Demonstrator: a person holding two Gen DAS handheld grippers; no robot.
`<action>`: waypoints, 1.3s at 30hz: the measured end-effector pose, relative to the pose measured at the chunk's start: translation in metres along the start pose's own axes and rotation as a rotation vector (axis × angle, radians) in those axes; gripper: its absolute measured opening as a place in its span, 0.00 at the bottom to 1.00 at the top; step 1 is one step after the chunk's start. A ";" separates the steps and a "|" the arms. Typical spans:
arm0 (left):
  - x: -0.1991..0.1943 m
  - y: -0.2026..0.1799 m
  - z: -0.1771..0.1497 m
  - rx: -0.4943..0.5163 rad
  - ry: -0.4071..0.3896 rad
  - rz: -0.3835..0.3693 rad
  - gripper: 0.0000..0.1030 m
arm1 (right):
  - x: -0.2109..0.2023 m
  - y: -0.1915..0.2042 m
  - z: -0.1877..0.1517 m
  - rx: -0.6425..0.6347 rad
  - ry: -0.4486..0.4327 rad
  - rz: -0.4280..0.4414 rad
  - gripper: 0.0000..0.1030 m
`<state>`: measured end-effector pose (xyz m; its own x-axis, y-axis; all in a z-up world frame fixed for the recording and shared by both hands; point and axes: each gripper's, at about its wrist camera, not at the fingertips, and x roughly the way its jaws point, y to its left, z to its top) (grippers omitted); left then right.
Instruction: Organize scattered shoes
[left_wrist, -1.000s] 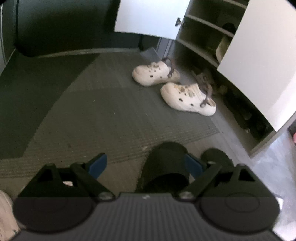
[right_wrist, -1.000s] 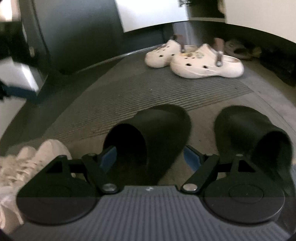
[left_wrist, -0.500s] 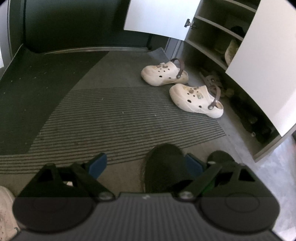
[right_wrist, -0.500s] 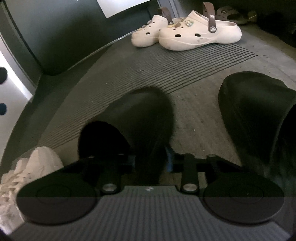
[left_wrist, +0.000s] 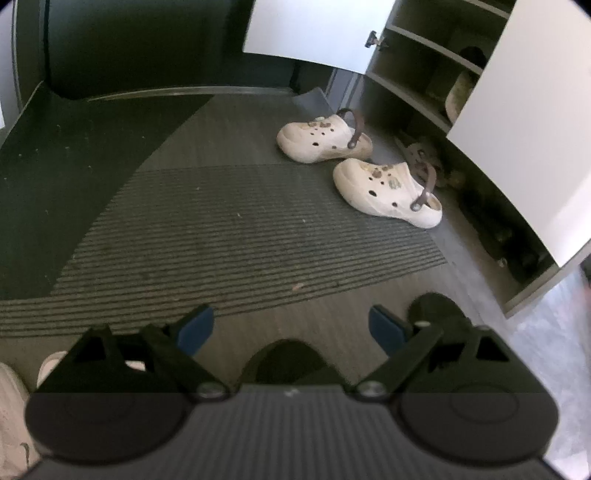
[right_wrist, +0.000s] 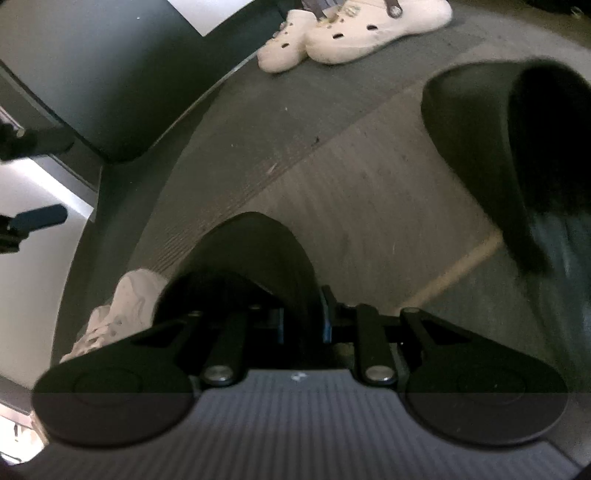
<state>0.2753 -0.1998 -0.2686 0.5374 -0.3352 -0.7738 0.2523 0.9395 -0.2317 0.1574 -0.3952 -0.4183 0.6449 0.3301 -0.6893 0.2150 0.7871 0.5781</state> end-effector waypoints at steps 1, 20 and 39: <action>0.000 -0.001 0.000 0.002 0.001 -0.002 0.90 | -0.001 0.003 -0.005 -0.010 0.010 0.001 0.23; 0.009 0.001 -0.020 0.049 0.099 -0.014 0.90 | -0.062 -0.062 0.025 -0.077 -0.285 -0.219 0.67; 0.045 -0.038 -0.075 0.398 0.247 0.003 0.93 | -0.064 -0.038 0.021 -0.218 -0.273 -0.155 0.10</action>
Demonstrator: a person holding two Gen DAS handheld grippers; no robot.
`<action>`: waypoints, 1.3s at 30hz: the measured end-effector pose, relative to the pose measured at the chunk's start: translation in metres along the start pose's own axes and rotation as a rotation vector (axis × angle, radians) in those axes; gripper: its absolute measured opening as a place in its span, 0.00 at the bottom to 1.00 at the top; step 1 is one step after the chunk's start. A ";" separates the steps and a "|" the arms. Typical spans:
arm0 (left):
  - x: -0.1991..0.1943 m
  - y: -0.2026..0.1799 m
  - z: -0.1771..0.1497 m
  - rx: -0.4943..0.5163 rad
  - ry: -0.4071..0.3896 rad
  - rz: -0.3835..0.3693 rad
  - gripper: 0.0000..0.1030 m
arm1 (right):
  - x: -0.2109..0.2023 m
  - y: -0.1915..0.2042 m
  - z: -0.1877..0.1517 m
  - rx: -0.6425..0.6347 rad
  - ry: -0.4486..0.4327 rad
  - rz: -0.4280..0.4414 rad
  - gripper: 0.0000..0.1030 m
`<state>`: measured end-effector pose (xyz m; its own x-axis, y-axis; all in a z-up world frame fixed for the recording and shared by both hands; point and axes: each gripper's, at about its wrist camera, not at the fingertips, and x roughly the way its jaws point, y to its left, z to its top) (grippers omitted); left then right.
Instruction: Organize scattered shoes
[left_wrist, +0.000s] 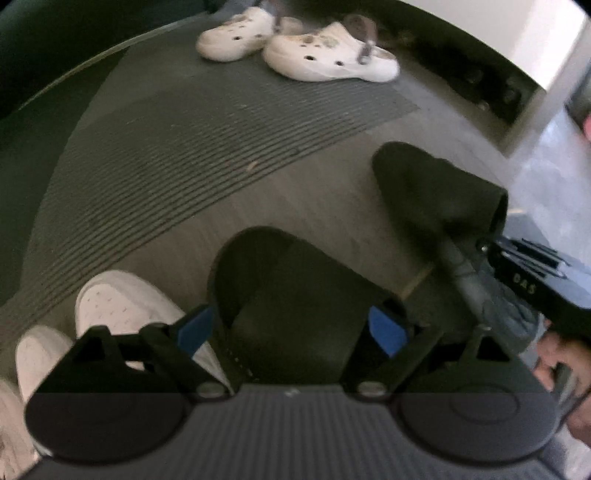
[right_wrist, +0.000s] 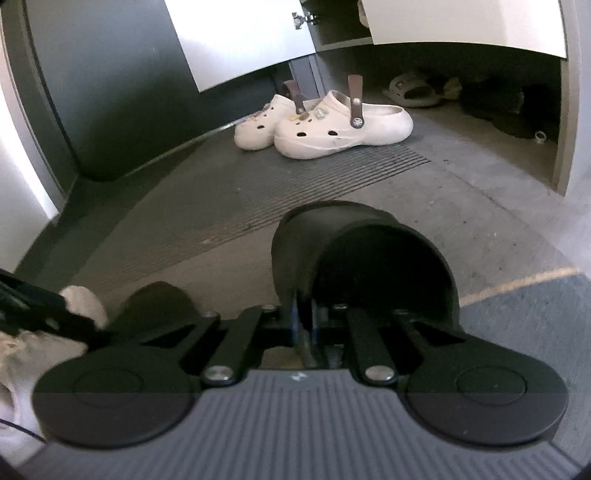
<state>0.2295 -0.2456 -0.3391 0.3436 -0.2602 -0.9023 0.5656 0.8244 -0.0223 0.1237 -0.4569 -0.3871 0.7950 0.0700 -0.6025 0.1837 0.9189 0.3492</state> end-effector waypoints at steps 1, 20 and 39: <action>0.002 -0.004 0.000 0.032 -0.007 0.010 0.94 | -0.002 0.004 -0.003 0.000 0.001 0.002 0.10; 0.013 -0.035 -0.022 0.371 0.018 0.149 0.33 | 0.026 0.029 -0.005 -0.116 0.104 0.027 0.11; 0.019 -0.036 -0.012 0.327 0.068 0.089 0.57 | 0.006 0.060 -0.006 -0.095 0.171 0.129 0.11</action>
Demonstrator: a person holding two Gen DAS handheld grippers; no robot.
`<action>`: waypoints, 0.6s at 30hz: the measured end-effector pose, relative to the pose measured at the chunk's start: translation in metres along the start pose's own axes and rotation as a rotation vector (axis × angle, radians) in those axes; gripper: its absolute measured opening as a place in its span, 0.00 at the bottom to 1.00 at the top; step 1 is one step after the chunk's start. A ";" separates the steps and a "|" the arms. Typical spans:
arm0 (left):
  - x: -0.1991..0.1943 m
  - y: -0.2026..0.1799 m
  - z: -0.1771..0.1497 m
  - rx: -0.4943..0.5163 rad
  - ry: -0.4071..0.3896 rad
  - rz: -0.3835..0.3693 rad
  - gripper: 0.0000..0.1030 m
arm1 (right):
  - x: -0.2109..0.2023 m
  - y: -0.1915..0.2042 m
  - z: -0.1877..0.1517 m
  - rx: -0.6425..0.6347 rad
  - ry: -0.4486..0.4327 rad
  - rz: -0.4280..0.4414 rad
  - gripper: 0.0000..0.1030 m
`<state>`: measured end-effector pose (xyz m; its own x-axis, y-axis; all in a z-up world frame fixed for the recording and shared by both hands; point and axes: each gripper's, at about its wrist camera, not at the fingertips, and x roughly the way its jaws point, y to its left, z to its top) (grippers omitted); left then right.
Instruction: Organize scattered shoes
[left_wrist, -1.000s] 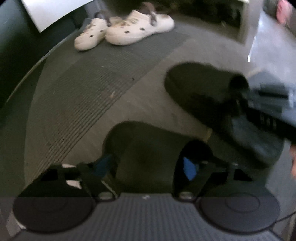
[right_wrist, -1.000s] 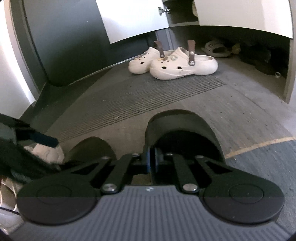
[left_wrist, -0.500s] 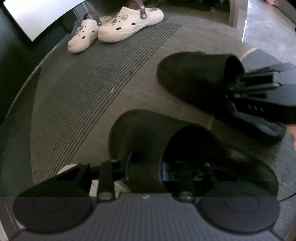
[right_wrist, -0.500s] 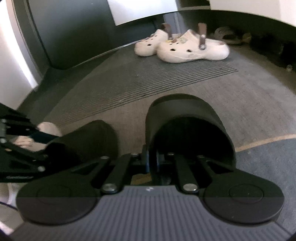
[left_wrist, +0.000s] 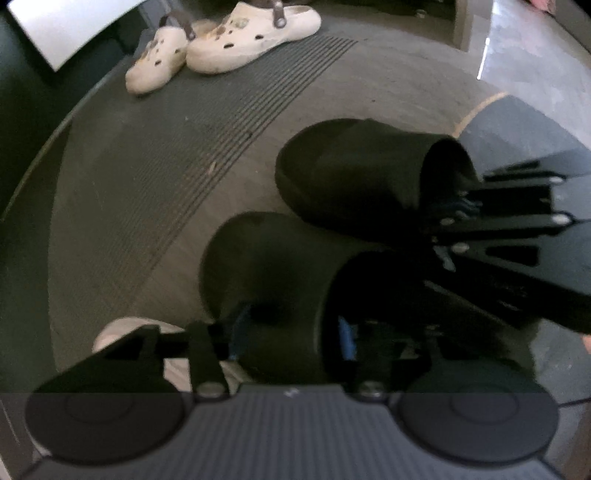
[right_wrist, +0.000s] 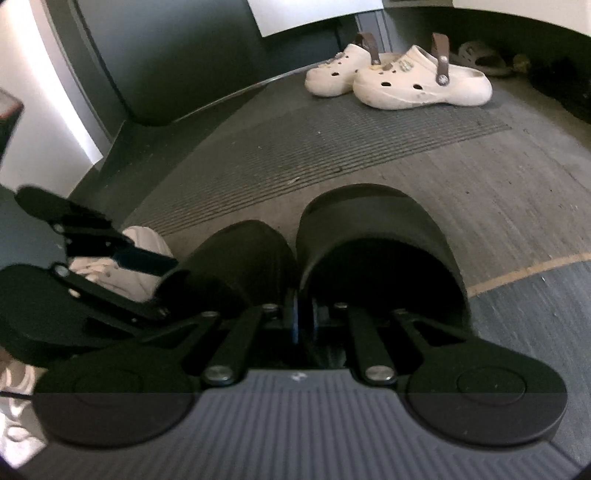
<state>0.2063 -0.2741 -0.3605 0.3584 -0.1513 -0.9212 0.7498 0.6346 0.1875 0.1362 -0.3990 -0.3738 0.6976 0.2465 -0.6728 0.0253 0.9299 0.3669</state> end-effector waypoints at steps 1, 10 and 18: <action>-0.004 -0.001 0.000 -0.001 -0.010 -0.003 0.60 | -0.003 0.000 0.001 -0.005 0.002 -0.002 0.11; -0.065 0.001 0.002 -0.025 -0.102 -0.050 0.77 | -0.087 0.012 0.027 -0.027 0.004 -0.014 0.11; -0.166 0.038 0.008 -0.107 -0.215 -0.057 0.80 | -0.210 0.020 0.085 0.086 -0.135 0.009 0.11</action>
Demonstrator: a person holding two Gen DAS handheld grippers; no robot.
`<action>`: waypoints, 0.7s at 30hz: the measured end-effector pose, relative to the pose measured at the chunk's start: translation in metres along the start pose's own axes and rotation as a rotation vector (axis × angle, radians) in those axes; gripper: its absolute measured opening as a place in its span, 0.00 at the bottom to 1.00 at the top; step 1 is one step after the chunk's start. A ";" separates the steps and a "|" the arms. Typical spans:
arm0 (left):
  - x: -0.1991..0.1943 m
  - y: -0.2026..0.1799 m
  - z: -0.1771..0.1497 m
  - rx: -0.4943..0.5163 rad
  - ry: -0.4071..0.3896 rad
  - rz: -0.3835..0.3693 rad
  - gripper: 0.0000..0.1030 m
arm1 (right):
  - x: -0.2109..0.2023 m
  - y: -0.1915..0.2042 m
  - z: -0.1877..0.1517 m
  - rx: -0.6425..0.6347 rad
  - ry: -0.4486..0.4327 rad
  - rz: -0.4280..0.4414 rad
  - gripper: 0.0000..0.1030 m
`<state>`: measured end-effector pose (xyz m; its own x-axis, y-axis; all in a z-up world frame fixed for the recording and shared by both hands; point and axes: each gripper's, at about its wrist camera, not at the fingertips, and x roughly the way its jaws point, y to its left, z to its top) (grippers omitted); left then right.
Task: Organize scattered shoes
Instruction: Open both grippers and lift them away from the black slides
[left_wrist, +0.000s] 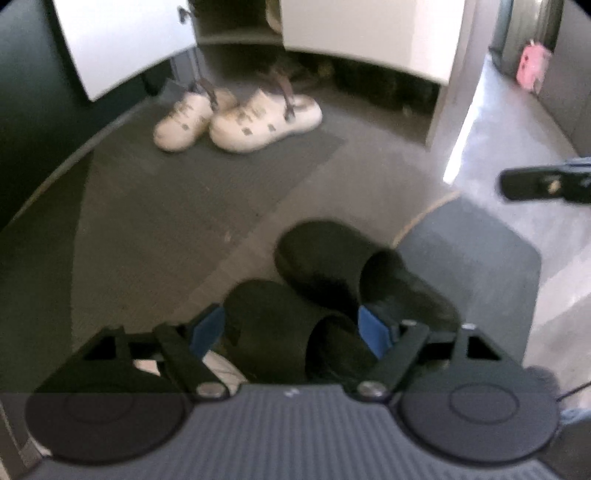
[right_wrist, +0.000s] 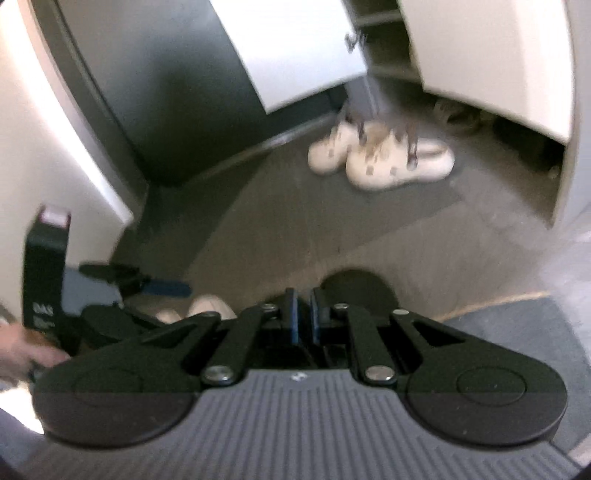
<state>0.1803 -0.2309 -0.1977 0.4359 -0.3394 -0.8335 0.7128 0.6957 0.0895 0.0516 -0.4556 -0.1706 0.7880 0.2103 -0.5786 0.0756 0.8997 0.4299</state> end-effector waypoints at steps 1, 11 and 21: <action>-0.017 0.004 0.005 -0.004 -0.020 0.014 0.80 | -0.012 0.002 0.008 0.002 -0.017 -0.001 0.11; -0.179 0.031 0.058 -0.116 -0.189 0.123 0.88 | -0.134 0.026 0.061 0.012 -0.148 -0.029 0.11; -0.291 0.002 0.083 -0.236 -0.242 0.123 0.98 | -0.202 0.055 0.092 0.095 -0.250 -0.008 0.12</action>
<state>0.1004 -0.1829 0.0905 0.6480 -0.3649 -0.6686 0.5128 0.8580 0.0286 -0.0468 -0.4841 0.0333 0.9127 0.0920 -0.3981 0.1298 0.8585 0.4960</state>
